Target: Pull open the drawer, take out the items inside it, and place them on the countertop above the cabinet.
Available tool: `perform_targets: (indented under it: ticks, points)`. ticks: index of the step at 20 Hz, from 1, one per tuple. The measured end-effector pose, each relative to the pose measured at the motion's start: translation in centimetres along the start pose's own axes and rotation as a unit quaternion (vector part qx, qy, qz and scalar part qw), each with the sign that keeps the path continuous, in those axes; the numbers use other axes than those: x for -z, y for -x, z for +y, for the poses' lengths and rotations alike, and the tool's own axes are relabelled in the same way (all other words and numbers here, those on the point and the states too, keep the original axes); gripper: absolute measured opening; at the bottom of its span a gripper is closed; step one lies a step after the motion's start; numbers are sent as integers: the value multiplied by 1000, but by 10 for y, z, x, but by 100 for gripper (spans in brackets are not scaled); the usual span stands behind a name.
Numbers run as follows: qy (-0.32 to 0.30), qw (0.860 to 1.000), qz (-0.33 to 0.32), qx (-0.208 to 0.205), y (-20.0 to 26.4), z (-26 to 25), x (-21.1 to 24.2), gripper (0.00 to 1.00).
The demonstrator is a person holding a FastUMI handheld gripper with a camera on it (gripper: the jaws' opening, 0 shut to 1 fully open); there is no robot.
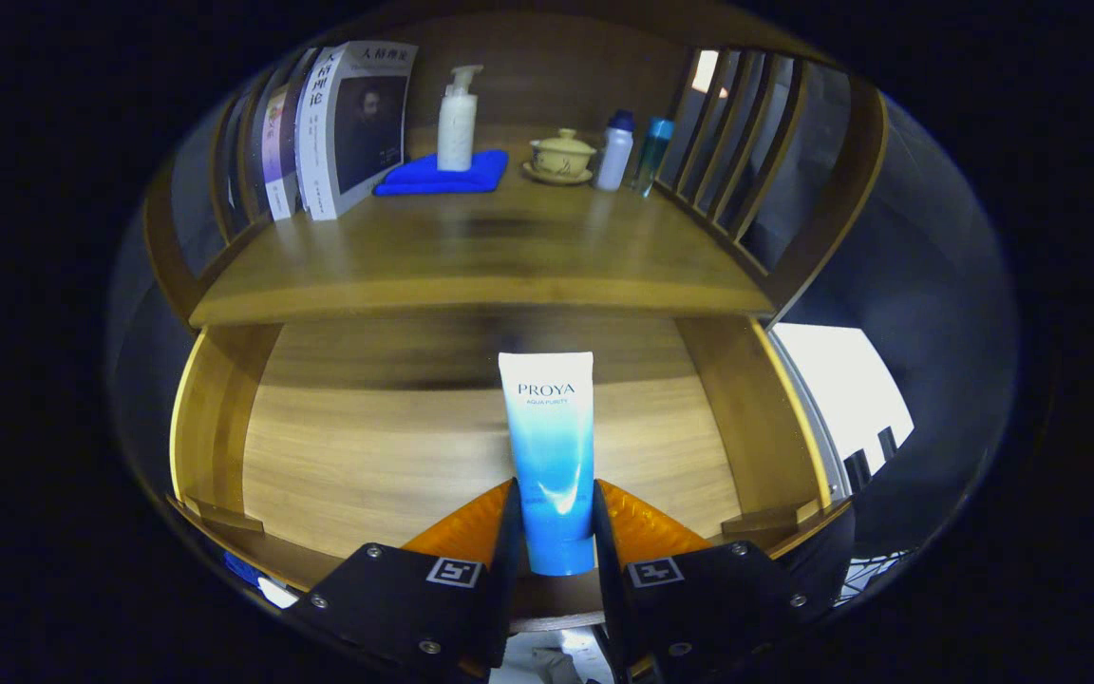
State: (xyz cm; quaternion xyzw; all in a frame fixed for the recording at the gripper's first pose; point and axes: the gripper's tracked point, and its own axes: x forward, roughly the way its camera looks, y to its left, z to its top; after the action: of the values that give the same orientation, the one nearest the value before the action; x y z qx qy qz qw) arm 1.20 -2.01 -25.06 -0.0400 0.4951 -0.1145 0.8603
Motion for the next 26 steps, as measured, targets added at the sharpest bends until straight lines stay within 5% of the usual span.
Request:
perform_targets:
  ticks: [14,26]
  points:
    - [-2,994,-109,-19,-18,14,-131,41]
    - [15,992,-121,-44,-83,34,-177,41]
